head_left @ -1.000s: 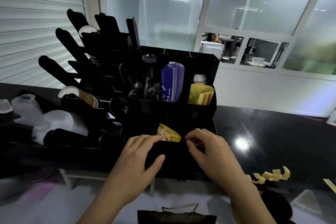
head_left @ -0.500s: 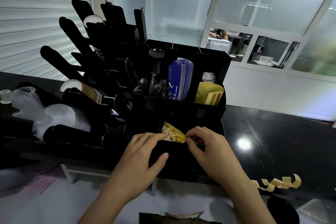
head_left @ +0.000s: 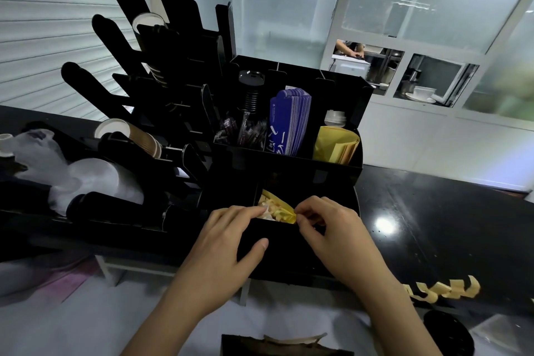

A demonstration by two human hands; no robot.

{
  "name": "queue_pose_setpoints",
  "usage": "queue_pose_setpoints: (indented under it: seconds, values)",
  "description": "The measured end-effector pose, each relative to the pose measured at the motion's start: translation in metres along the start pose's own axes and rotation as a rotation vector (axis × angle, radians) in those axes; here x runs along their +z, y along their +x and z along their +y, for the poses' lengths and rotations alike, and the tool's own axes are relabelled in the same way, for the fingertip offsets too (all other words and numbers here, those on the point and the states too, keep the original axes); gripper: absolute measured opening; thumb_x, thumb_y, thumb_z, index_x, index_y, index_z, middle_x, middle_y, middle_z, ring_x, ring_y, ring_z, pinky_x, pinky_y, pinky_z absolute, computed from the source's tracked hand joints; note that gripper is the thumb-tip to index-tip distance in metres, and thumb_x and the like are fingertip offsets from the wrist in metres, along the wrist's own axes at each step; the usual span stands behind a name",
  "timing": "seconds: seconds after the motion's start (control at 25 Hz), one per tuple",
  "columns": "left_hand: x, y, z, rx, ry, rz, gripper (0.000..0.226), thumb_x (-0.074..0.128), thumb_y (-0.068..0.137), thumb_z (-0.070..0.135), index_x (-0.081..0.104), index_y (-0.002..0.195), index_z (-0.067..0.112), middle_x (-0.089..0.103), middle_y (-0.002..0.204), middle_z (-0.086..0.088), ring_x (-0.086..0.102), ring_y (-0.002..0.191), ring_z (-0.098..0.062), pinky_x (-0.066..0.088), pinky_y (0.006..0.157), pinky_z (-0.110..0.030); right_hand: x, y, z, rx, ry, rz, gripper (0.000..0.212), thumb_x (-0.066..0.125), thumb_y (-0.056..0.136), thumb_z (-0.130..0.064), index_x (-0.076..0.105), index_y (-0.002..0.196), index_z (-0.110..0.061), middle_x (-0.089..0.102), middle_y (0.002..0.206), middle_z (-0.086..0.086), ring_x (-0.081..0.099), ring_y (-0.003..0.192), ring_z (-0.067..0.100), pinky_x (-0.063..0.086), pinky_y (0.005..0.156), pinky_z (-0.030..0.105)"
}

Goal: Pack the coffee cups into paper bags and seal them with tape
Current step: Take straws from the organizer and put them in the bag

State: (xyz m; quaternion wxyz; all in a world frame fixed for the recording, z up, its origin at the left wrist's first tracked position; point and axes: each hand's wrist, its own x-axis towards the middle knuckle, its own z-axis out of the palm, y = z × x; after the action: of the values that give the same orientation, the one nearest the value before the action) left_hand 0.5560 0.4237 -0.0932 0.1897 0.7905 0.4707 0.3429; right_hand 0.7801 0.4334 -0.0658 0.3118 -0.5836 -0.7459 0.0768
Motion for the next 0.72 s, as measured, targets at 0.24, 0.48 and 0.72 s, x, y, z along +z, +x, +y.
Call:
queue_pose_setpoints:
  seconds: [0.24,0.48,0.72]
  values:
    - [-0.008,0.018,0.008,-0.005,-0.016,0.112,0.055,0.052,0.095,0.045,0.032,0.146,0.044,0.031,0.139,0.033,0.023,0.132,0.009,0.028,0.096,-0.012,-0.015,0.037,-0.024,-0.081,-0.032,0.035,0.01,0.064,0.096,-0.029,0.069,0.105,-0.03,0.065,0.093,-0.017,0.063,0.088,-0.001,0.057,0.078,0.026]
    - [-0.016,0.035,0.004,-0.032,-0.033,0.17,0.054,0.054,0.096,0.041,0.034,0.146,0.04,0.034,0.139,0.028,0.025,0.132,0.004,0.029,0.102,-0.018,-0.012,0.109,-0.045,-0.184,-0.175,0.07,0.018,0.062,0.097,-0.03,0.07,0.112,-0.026,0.066,0.104,-0.008,0.062,0.096,0.011,0.055,0.084,0.032]
    - [-0.018,0.039,-0.005,-0.064,-0.051,0.167,0.053,0.053,0.096,0.041,0.034,0.146,0.04,0.035,0.141,0.026,0.025,0.131,0.003,0.03,0.101,-0.018,0.008,0.161,-0.049,-0.352,-0.635,-0.145,0.042,0.045,0.101,-0.029,0.054,0.142,-0.032,0.052,0.145,-0.005,0.045,0.121,0.026,0.033,0.101,0.041]
